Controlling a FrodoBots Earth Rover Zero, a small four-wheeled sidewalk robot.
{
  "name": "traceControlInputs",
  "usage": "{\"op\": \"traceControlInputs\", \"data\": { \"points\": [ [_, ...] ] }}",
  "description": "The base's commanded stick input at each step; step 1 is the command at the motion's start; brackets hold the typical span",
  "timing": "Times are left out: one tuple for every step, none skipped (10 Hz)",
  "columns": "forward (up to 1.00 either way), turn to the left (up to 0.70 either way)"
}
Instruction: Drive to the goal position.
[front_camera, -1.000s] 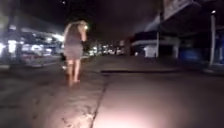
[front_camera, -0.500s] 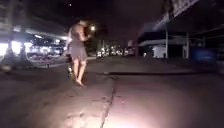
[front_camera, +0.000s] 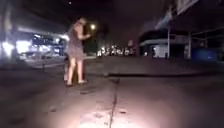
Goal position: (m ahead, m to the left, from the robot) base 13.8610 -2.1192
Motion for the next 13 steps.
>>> {"op": "traceControlInputs", "data": {
  "points": [
    [1.0, 0.0],
    [1.0, 0.0],
    [1.0, 0.0],
    [1.0, 0.0],
    [1.0, 0.0],
    [1.0, 0.0],
    [1.0, 0.06],
    [1.0, 0.3],
    [1.0, 0.4],
    [1.0, 0.4],
    [1.0, 0.28],
    [1.0, 0.0],
    [1.0, 0.0]
  ]
}}
